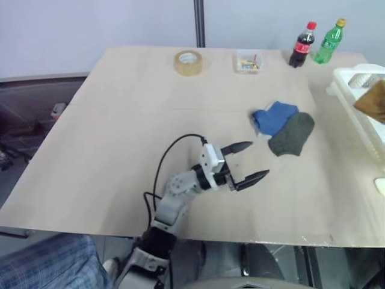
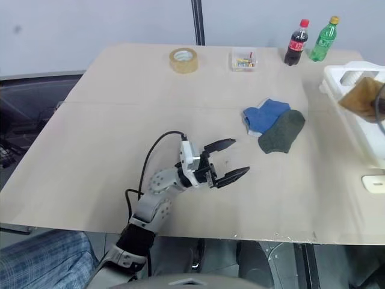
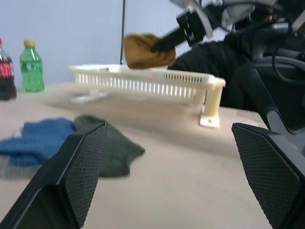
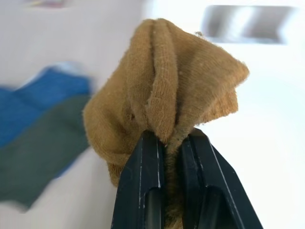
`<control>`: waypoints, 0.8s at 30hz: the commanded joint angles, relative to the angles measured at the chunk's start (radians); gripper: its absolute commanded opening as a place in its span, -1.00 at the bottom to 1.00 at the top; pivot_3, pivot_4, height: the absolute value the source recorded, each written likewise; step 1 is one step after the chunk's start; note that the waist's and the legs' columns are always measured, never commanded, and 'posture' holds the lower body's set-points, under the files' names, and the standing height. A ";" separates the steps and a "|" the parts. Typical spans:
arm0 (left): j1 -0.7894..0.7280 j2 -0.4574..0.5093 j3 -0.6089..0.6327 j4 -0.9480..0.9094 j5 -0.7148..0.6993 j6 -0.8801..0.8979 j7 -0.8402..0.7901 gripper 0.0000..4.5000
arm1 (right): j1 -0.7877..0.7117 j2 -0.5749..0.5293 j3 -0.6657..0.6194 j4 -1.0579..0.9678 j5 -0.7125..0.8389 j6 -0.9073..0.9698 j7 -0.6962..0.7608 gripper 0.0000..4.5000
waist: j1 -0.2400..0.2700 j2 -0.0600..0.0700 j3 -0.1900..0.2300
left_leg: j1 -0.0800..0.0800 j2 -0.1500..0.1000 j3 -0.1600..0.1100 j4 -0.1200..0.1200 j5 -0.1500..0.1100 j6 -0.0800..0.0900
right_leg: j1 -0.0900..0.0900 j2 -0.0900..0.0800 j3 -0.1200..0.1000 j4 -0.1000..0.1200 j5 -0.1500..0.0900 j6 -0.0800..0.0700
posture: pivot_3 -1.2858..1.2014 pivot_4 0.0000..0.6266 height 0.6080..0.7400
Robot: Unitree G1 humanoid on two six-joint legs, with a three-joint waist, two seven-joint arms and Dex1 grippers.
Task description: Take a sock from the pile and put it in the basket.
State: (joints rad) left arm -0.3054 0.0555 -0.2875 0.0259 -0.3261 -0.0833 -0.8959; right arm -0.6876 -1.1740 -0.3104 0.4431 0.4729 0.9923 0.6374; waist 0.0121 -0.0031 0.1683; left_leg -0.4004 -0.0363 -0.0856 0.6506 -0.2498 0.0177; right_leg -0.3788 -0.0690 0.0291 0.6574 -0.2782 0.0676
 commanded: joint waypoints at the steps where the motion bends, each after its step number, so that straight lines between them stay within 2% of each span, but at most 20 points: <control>1: -0.035 -0.039 -0.012 0.011 0.011 -0.048 0.014 1.00 | -0.057 -0.015 0.005 0.124 -0.072 -0.088 -0.021 -1.00 | 0.000 0.000 0.000 | 0.000 0.000 0.000 0.000 0.000 0.000 | 0.000 0.000 0.000 0.000 0.000 0.000 | 0.03 -0.52 0.97; 2: -0.045 -0.048 -0.013 0.020 0.016 -0.055 0.017 1.00 | -0.065 -0.012 0.013 0.156 -0.089 -0.107 -0.025 -1.00 | 0.000 0.001 0.000 | 0.000 0.000 0.000 0.000 0.000 0.000 | 0.000 0.000 0.000 0.000 0.000 0.000 | 0.03 -0.52 0.97; 4: -0.064 -0.065 -0.014 0.041 0.024 -0.072 0.020 1.00 | -0.086 -0.002 0.021 0.227 -0.122 -0.154 -0.038 -0.58 | -0.002 0.001 0.000 | 0.000 0.000 0.001 0.000 0.000 0.000 | 0.000 0.000 0.001 0.000 0.000 0.000 | 0.03 -0.52 0.97; 5: -0.074 -0.072 -0.013 0.052 0.027 -0.078 0.023 1.00 | -0.085 -0.001 0.033 0.252 -0.141 -0.184 -0.033 -0.50 | -0.002 0.002 0.000 | 0.000 0.000 0.001 0.000 0.000 0.000 | 0.000 0.000 0.001 0.000 0.000 0.000 | 0.03 -0.52 0.97; 7: -0.090 -0.084 -0.013 0.071 0.033 -0.089 0.027 1.00 | -0.074 0.006 0.053 0.273 -0.170 -0.224 -0.022 -0.11 | -0.002 0.002 0.001 | 0.000 0.000 0.002 0.000 0.000 0.000 | 0.000 0.000 0.002 0.000 0.000 0.000 | 0.03 -0.52 0.97; 12: -0.098 -0.087 -0.011 0.084 0.033 -0.099 0.024 1.00 | 0.008 0.001 0.142 0.271 -0.310 -0.431 -0.052 0.63 | -0.003 0.004 0.001 | 0.000 0.000 0.002 0.000 0.000 0.000 | 0.000 0.001 0.002 0.000 0.000 0.000 | 0.03 -0.52 0.97; 13: -0.097 -0.084 -0.011 0.084 0.034 -0.100 0.022 1.00 | 0.026 -0.001 0.154 0.274 -0.338 -0.489 -0.062 0.69 | -0.004 0.006 0.001 | 0.001 0.000 0.003 0.000 0.000 0.000 | 0.000 0.001 0.002 0.000 0.000 0.000 | 0.03 -0.52 0.97; 16: -0.091 -0.072 -0.012 0.079 0.034 -0.096 0.015 1.00 | 0.071 0.000 0.156 0.272 -0.396 -0.642 -0.104 0.69 | -0.004 0.007 0.001 | 0.001 0.000 0.003 0.001 0.000 -0.001 | 0.000 0.001 0.003 0.001 0.000 0.000 | 0.03 -0.52 0.97; 19: -0.089 -0.060 -0.008 0.072 0.030 -0.090 0.013 1.00 | 0.091 0.020 0.115 0.227 -0.391 -0.726 -0.128 0.69 | -0.007 0.008 0.001 | 0.001 0.000 0.003 0.001 0.001 -0.001 | 0.000 0.001 0.003 0.002 0.000 0.000 | 0.03 -0.52 0.97; 24: -0.071 -0.026 0.016 0.041 0.026 -0.064 0.039 1.00 | 0.141 0.116 -0.030 -0.013 -0.220 -0.707 -0.041 0.69 | -0.027 0.007 0.001 | 0.002 0.001 0.004 0.001 0.001 -0.001 | 0.000 0.003 0.005 0.003 0.000 0.000 | 0.03 -0.52 0.97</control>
State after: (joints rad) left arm -0.3846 0.0254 -0.2836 0.1228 -0.2963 -0.1484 -0.8679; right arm -0.5551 -1.0707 -0.2671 0.5358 0.1788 0.3008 0.5557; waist -0.0150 0.0042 0.1692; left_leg -0.3980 -0.0346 -0.0817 0.6523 -0.2493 0.0170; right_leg -0.3789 -0.0657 0.0346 0.6608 -0.2782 0.0681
